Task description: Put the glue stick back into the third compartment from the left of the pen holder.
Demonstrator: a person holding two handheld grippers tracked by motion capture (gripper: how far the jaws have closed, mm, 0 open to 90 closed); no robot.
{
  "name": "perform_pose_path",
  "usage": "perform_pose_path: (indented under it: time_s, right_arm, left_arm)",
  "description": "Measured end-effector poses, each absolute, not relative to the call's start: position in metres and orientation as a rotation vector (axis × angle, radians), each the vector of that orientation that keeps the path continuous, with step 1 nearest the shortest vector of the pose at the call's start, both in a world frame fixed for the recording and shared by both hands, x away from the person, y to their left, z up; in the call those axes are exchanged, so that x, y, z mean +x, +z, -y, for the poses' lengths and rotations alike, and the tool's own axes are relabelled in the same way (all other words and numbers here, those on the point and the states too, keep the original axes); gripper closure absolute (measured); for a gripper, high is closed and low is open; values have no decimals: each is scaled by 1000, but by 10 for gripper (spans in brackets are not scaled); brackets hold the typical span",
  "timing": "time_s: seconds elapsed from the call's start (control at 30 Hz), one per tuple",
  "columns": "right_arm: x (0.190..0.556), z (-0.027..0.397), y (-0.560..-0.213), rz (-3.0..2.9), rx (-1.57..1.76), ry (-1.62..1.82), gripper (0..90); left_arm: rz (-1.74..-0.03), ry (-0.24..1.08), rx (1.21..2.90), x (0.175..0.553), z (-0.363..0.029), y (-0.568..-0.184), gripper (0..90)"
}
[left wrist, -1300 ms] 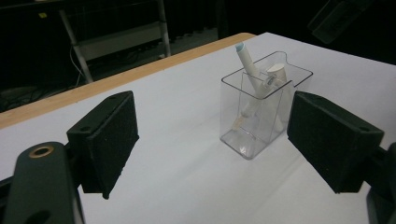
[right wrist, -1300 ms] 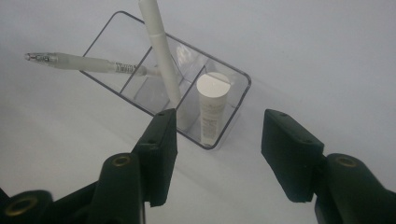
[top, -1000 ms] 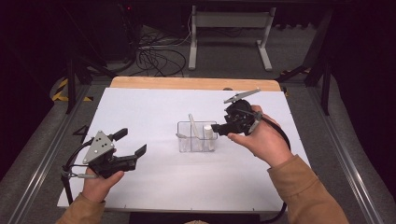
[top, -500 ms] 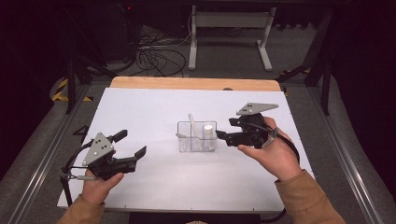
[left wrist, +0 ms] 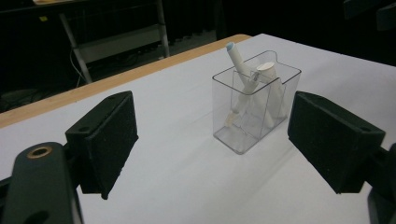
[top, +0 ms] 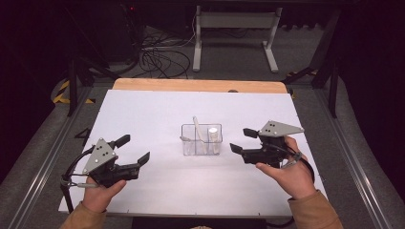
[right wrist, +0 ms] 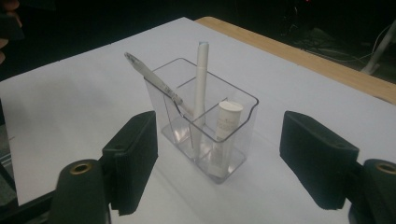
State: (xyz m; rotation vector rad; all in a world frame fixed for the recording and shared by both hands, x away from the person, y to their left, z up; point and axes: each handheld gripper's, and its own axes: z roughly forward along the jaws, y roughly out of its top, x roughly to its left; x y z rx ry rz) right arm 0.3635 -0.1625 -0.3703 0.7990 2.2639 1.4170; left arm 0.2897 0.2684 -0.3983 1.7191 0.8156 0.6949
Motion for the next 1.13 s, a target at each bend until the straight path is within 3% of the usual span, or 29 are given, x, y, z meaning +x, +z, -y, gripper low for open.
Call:
perform_pose_path:
  time_s: [0.43, 1.13]
  right_arm:
    - [354, 181, -402, -2253, 624, 1456, 233]
    - [355, 201, -425, -2202, 774, 1625, 233]
  left_arm:
    - [-813, 692, 1722, 286, -268, -400, 163]
    - [-836, 684, 1712, 287, -269, -405, 160]
